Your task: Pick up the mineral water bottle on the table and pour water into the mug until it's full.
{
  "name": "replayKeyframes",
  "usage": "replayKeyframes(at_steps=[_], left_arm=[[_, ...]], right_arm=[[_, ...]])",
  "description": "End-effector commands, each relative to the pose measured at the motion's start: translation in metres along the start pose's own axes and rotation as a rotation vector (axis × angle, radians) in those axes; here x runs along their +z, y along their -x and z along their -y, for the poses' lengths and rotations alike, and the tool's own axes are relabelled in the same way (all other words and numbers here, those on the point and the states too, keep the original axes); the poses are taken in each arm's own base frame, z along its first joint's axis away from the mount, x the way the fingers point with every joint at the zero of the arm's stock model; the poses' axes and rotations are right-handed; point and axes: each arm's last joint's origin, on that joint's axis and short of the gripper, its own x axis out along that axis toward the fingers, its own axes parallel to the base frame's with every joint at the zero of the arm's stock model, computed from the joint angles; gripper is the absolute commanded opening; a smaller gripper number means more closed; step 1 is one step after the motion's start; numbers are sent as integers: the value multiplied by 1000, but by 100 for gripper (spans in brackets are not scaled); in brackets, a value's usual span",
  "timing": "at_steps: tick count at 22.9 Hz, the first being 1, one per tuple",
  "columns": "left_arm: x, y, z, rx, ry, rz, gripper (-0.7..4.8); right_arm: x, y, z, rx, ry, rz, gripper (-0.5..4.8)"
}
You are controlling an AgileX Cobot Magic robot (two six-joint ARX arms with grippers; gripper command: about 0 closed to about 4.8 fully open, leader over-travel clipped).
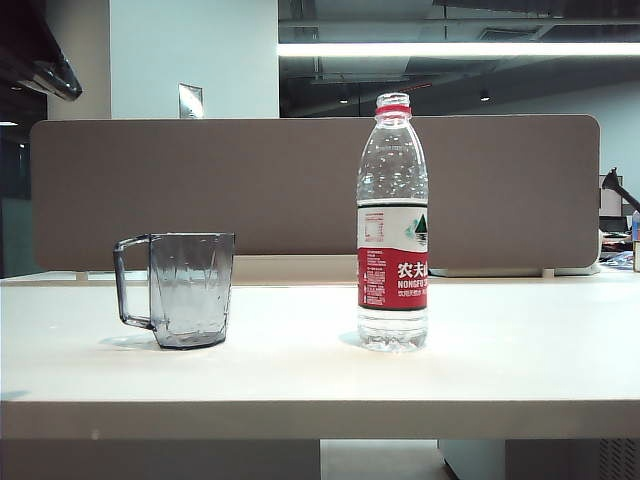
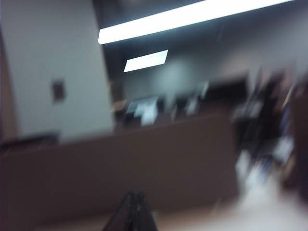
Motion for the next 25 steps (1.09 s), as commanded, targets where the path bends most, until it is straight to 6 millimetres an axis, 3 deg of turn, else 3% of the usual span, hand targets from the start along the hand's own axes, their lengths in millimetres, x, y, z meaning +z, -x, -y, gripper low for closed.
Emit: replayKeyframes(at_steps=[1,4,6,7,8,9,10,12,15,16,17,19,21,22,24,25], left_arm=[[2,2,0,0,-6,17,-5],[2,2,0,0,-6,17,-5],[2,2,0,-1,-6,17,-5],[2,2,0,-1,-6,17,-5],[2,2,0,-1,-6,17,-5],[2,2,0,0,-6,17,-5],[2,2,0,0,-6,17,-5],[2,2,0,-1,-6,17,-5],[2,2,0,-2,-6,17,-5],[2,2,0,-1,-6,17,-5],[2,1,0,-1,-6,17,-5],[2,2,0,-2,-7,17,-5],[2,1,0,-2,-6,16,-5],[2,1,0,-2,-6,16,-5],[2,1,0,-2,-7,16,-5],[2,1,0,-2,-7,16,-5]], right_arm=[[77,-2,-9,-88,295,186,-1],[157,-21,-23,-102,295,351,-1],[184,-37,-30,-104,286,398,-1],[204,-56,-36,-104,284,413,-1],[213,-71,-39,-103,284,411,-1],[222,-101,-46,-90,292,391,-1],[223,-116,-49,-79,298,378,-1],[209,-169,-56,-31,314,309,-1],[147,-242,-49,22,188,133,-1],[128,-257,-45,12,154,81,-1],[97,-278,-42,18,123,-3,-1],[47,-296,-35,12,121,-124,-1],[-18,-299,-25,7,116,-203,-1],[-41,-296,-20,2,97,-224,-1],[-108,-270,-6,-21,41,-309,-1],[-126,-257,-2,-29,42,-342,-1]])
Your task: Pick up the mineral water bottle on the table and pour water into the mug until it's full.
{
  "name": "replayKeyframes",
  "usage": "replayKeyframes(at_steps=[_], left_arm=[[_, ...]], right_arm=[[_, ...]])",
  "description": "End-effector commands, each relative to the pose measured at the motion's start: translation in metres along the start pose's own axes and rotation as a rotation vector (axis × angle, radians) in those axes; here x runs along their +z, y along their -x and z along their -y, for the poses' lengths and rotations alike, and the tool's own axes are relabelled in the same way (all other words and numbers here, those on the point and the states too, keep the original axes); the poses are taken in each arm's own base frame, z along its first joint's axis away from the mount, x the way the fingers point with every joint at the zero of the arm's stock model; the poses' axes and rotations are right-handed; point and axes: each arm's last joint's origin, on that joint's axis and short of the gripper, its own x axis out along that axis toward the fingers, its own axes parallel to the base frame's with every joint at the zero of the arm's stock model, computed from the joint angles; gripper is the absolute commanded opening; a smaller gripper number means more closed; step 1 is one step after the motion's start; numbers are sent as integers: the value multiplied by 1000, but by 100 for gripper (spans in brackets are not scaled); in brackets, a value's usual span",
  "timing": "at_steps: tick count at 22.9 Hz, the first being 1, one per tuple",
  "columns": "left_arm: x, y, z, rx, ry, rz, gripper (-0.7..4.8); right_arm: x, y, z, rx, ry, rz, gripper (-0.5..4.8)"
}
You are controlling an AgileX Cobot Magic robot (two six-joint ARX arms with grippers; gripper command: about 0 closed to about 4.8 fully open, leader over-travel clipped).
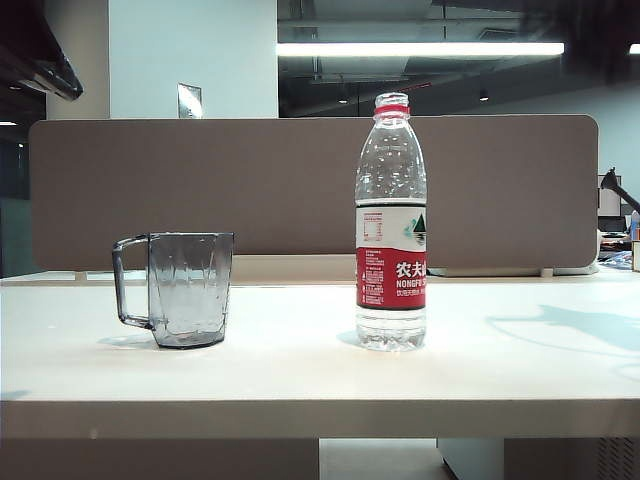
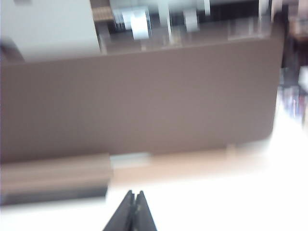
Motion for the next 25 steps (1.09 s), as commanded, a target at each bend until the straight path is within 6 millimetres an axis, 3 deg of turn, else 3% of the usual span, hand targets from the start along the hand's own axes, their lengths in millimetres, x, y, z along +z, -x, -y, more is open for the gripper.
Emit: replayKeyframes(at_steps=[1,2,4,7,9,12,17,20,21,22,25], left_arm=[[2,1,0,-2,-6,16,-5],[2,1,0,-1,-6,16,-5],[2,1,0,-1,-6,16,-5],[2,1,0,-2,-6,15,-5],[2,1,0,-2,-6,16,-5],[2,1,0,-2,-6,15,-5],[2,1,0,-2,-6,15,-5],[2,1,0,-1,-6,15,-5],[2,1,0,-2,-6,15,-5],[2,1,0,-2,-6,15,-5],[2,1,0,-2,-6,15,-5]], right_arm=[[-42,16,6,2,-36,14,-1],[-77,33,9,1,-33,-42,-1],[-116,67,9,17,-30,-81,-1],[-141,101,8,45,-30,-88,-1],[-149,118,3,45,-31,-73,-2],[-157,145,-27,168,-41,-50,-2],[-163,165,-65,133,-27,-56,0],[-168,178,-86,240,19,-92,0],[-170,183,-92,276,42,-113,15],[-173,187,-97,302,52,-133,73],[-177,191,-101,325,73,-166,182]])
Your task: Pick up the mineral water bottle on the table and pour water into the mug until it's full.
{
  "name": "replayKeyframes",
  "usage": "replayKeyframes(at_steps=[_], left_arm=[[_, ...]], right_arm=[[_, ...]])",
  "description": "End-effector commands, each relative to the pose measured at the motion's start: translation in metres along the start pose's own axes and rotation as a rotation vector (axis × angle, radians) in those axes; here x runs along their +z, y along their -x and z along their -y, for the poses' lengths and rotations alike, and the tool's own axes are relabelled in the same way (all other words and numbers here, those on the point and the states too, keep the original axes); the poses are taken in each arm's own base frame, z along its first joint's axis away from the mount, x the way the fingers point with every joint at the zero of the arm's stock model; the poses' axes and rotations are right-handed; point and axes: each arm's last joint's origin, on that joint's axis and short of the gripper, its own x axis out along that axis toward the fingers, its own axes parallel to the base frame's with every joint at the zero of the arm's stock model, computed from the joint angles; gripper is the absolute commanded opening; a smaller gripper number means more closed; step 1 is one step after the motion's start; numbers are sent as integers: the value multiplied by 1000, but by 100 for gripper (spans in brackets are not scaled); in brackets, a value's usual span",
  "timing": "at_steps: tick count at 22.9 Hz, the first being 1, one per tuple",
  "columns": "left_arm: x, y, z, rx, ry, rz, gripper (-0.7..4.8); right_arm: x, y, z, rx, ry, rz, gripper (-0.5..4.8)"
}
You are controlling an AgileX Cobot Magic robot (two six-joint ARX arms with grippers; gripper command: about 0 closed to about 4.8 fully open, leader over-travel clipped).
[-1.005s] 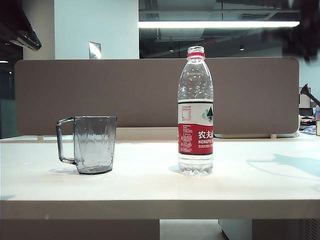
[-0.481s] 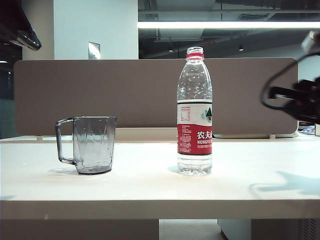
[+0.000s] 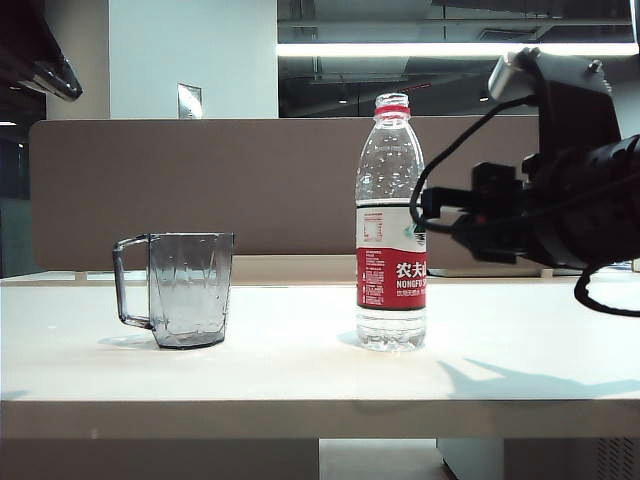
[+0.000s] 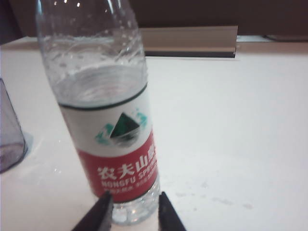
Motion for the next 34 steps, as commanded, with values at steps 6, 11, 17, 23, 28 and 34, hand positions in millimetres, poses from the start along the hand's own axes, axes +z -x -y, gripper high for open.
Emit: replayKeyframes(at_steps=[6,11,17,23,28,34], left_arm=[[2,1,0,-1,-6,16,-5],[2,1,0,-1,-6,16,-5],[2,1,0,-1,-6,16,-5],[2,1,0,-1,-6,16,-5],[2,1,0,-1,-6,16,-5],[2,1,0,-1,-6,16,-5]], right_arm=[[-6,-7,-5,34,11,-19,344],[-17,-32,-18,110,5,-14,479],[-14,-53,-26,105,-7,17,479],[-11,-75,-27,78,-21,41,479],[-13,-89,-23,57,-24,45,479],[-18,-103,-25,50,-24,46,479]])
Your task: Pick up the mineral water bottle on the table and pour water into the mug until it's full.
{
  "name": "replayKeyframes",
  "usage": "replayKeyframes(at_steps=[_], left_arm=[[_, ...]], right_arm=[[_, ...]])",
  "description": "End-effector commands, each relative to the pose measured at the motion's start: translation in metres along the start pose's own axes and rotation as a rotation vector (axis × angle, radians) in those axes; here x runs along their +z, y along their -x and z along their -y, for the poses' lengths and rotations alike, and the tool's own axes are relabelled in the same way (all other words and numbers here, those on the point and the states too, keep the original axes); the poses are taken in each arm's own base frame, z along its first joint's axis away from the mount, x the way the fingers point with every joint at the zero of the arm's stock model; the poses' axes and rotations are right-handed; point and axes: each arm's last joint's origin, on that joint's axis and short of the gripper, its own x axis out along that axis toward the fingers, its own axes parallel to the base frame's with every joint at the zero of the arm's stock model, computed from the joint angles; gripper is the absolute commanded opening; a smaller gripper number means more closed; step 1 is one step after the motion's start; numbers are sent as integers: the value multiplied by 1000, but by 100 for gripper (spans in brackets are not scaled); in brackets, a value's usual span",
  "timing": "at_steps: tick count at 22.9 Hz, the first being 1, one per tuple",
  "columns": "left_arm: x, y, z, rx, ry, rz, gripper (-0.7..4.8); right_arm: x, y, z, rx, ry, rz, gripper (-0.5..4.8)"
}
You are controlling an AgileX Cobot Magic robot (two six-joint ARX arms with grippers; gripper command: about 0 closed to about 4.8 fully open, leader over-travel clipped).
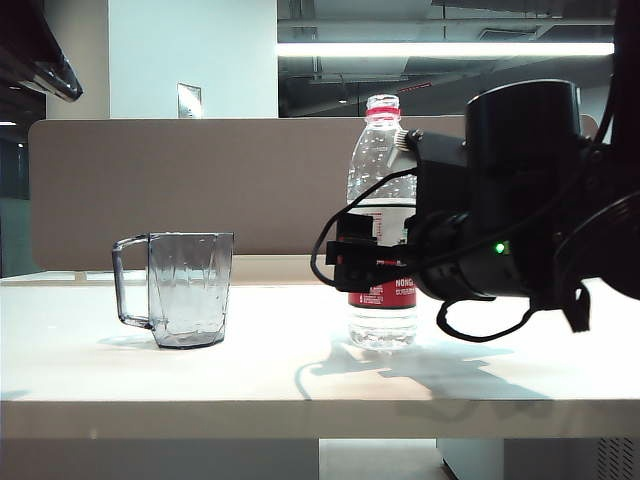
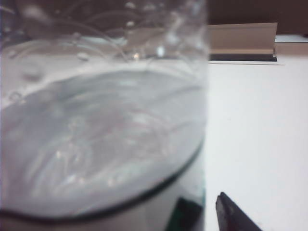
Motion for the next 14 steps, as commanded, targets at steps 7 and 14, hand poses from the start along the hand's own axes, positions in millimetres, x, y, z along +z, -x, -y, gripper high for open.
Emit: replayKeyframes(at_steps=[7,14], left_arm=[[2,2,0,-2,-6,17,-5],[2,2,0,-2,-6,17,-5]], right_arm=[[1,-9,-3,4,-10,27,430],[4,-13,2,-13,-16,43,385]])
